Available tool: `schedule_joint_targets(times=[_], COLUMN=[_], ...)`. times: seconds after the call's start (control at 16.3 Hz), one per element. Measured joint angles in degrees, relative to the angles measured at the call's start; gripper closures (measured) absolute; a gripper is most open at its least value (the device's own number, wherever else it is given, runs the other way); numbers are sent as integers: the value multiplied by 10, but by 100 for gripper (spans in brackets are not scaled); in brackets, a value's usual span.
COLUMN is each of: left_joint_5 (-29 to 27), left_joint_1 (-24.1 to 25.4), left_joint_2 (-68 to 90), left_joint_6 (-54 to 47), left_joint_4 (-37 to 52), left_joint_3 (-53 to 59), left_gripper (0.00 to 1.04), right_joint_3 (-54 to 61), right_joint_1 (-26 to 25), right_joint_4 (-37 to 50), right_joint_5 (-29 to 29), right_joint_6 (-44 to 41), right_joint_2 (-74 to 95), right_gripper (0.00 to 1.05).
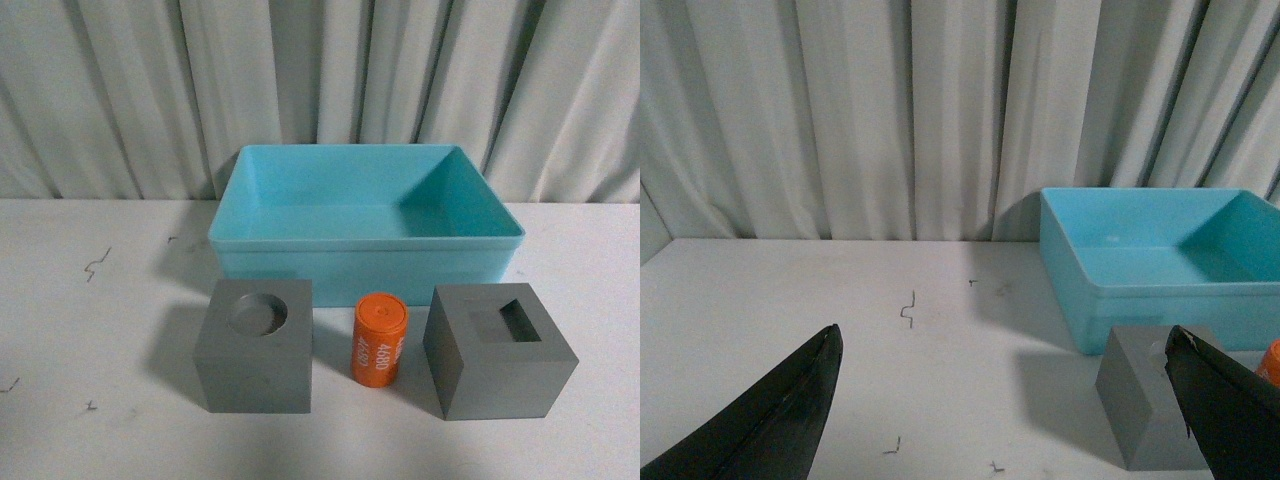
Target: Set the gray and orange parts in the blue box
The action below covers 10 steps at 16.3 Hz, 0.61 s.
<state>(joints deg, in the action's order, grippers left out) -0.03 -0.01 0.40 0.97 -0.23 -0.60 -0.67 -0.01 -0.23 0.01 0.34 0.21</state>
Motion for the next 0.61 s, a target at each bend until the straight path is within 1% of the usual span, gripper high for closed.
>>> schedule_joint_targets(times=[0.25, 0.31, 0.37, 0.43, 0.49, 0.61], left_joint_5=[0, 0, 0, 0, 0, 0], left_joint_1=[0, 0, 0, 0, 0, 0], left_joint_2=[0, 0, 0, 0, 0, 0], left_joint_6=[0, -1, 0, -1, -1, -1], left_joint_4=[0, 0, 0, 0, 0, 0], left_joint_3=[0, 0, 0, 0, 0, 0], left_gripper=[7, 14, 10, 5, 8, 7], right_joint_3=[0, 0, 0, 0, 0, 0], right_joint_1=[0, 0, 0, 0, 0, 0], right_joint_4=[0, 0, 0, 0, 0, 0], right_joint_5=[0, 0, 0, 0, 0, 0], right_joint_6=[0, -1, -2, -2, -2, -2], right_joint_2=[0, 0, 0, 0, 0, 0], right_gripper=[6, 12, 4, 7, 7, 6])
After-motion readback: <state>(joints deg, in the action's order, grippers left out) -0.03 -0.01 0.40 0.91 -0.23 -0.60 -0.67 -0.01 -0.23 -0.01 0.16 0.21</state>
